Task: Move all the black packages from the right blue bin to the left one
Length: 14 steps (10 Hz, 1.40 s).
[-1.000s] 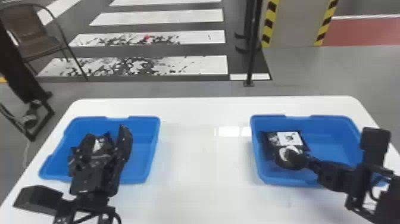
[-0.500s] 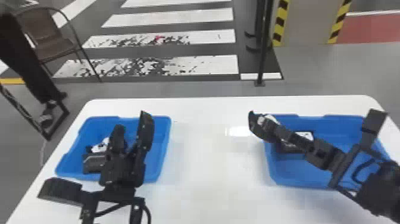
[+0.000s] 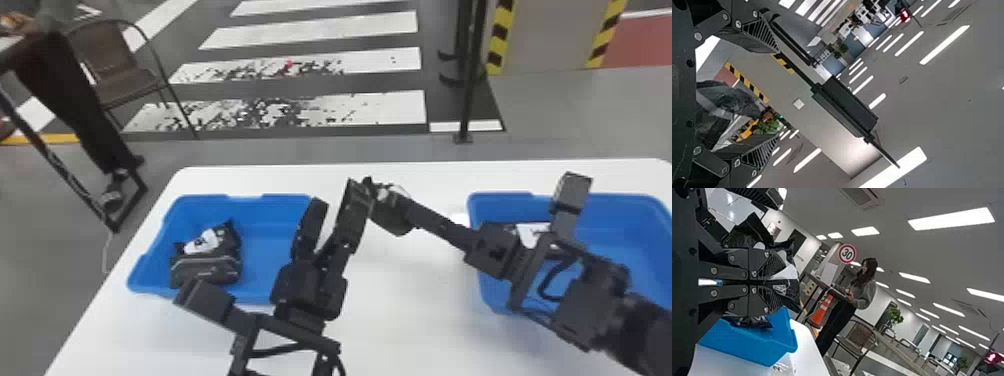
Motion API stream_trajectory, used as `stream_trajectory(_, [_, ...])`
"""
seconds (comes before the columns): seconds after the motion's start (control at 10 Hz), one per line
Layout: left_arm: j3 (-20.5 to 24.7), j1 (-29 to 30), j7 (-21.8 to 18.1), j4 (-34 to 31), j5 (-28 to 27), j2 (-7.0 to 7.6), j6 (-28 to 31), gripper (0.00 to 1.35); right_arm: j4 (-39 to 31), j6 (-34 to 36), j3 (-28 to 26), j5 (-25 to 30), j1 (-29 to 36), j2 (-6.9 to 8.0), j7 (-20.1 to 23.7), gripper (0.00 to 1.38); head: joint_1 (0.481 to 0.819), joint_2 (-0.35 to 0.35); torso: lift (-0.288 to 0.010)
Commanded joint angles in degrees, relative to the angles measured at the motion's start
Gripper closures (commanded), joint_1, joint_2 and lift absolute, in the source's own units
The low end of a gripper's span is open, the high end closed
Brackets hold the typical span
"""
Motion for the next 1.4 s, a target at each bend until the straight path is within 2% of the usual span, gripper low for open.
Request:
stream_trajectory(0.0, [-0.8,0.0,-0.1,-0.1,0.0,0.29,0.6,0.37,-0.2,-0.1,0.7,-0.3,-0.2,0.0,0.0,1.18,0.695,0.184,-0.154])
stream_trajectory(0.6, [-1.8,-0.5,-0.5,-0.1,0.0,0.73,3.3,0.38,0.7,-0.7,4.5,-2.1,-2.3,-0.18,-0.3,1.18,0.695,0.182,-0.154])
stream_trajectory(0.7, [-1.6,-0.5,-0.8,-0.1,0.0,0.73,4.4,0.44,0.8,-1.0,4.8,-2.4,-2.6,-0.18,-0.3,1.18,0.695,0.183,-0.154])
stream_trajectory(0.8, [-1.0,-0.5,-0.9,-0.1,-0.1,0.64,5.6,0.66,0.7,-1.5,4.9,-2.5,-2.6,-0.18,-0.3,1.18,0.695,0.182,-0.154])
stream_trajectory(0.9, [-0.4,-0.4,-1.0,-0.1,-0.2,0.64,6.0,0.83,0.7,-1.8,4.9,-2.5,-2.6,-0.18,-0.3,1.18,0.695,0.18,-0.154])
stream_trajectory(1.1, [0.6,-0.3,-0.8,-0.1,-2.3,0.37,3.0,1.22,0.7,-2.5,5.2,-2.7,-2.6,-0.27,-0.3,1.18,0.695,0.184,-0.154])
stream_trajectory(1.2, [1.2,-0.1,-0.8,-0.1,-1.8,0.29,2.9,1.21,0.7,-3.2,5.3,-2.7,-2.3,-0.27,-0.3,1.18,0.695,0.196,-0.154])
stream_trajectory(1.3, [1.9,0.5,-0.3,-0.1,-2.0,0.02,1.8,1.21,0.7,-3.8,5.3,-2.3,-1.7,-0.36,-0.1,1.1,0.695,0.206,-0.154])
